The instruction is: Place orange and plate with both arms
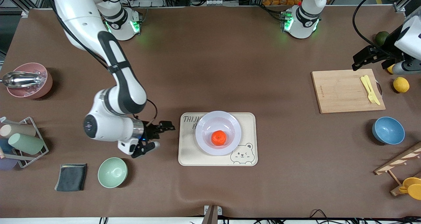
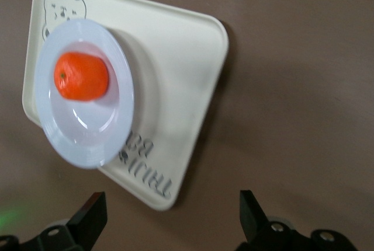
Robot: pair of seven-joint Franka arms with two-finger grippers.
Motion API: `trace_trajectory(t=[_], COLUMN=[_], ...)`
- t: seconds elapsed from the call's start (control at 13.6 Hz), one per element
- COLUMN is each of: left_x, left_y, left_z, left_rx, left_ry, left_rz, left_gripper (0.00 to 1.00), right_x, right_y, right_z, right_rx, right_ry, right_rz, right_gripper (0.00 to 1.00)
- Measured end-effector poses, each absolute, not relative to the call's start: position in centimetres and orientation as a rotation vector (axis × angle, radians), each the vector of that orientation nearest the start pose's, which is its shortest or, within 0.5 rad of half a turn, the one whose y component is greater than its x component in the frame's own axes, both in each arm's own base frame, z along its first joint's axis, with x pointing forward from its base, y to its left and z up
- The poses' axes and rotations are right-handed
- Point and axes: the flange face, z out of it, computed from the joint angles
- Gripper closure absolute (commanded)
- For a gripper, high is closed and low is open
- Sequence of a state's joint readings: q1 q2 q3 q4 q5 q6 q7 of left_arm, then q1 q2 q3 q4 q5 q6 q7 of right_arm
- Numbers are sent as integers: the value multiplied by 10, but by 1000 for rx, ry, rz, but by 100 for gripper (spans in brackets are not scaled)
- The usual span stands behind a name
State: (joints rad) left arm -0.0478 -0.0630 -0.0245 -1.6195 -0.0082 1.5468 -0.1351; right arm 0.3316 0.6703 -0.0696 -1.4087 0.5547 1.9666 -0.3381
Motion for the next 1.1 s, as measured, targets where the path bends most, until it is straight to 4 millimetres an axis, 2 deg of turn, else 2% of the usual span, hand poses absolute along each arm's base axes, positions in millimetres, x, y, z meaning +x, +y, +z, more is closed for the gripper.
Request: trace_trajectory(t=[0.29,0.44,0.51,0.66,0.88,1.1], left_x=[530,528,528,528,528,528], left_y=[-39,-38,-38,-38,-37,-36], left_z=[640,646,649,650,650,650], left_rx=[-3145,-3144,-3144,-3144,-3144,-3144], left_ry=[-101,-102,-102,-103,-106,-107], left_rz=[10,13,11,11,12,12], left_gripper=[0,0,0,0,0,0], right_x=[670,659,651,632,603,576], right_y=[146,99,82,64,41,1], right_z=[381,428,456,510,580,627], right_rx=[-2676,-2766,-2831,-2941,-3093,-3153], right_ry=[-507,-520,-541,-511,-330,-110], right_rz=[263,292,293,266,159,60], right_gripper=[0,0,0,0,0,0])
